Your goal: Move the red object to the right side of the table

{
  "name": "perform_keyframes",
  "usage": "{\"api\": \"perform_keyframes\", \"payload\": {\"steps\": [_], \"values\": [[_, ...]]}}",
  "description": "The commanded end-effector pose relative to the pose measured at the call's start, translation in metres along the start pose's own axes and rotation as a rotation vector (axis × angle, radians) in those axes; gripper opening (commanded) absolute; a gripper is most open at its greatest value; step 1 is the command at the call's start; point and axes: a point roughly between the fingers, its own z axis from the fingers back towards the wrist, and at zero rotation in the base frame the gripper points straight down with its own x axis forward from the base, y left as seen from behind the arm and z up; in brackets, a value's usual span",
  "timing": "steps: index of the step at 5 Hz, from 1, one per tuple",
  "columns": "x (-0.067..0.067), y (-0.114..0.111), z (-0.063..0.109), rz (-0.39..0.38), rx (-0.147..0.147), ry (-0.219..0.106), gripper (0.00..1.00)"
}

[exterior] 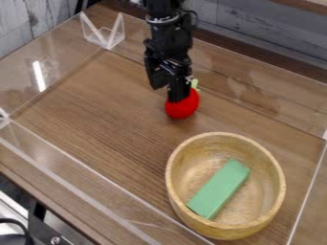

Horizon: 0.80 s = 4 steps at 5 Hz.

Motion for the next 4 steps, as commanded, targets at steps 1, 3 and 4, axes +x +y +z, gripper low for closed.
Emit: {"api": "perform_keyframes", "payload": {"steps": [1, 3, 4], "values": [[0.007, -0.003, 0.016, -0.011, 0.041, -0.060, 1.00], [0.008, -0.002, 0.009, 0.005, 0.048, -0.065, 1.00], [0.008, 0.000, 0.005, 0.015, 0.053, -0.069, 1.00]]}}
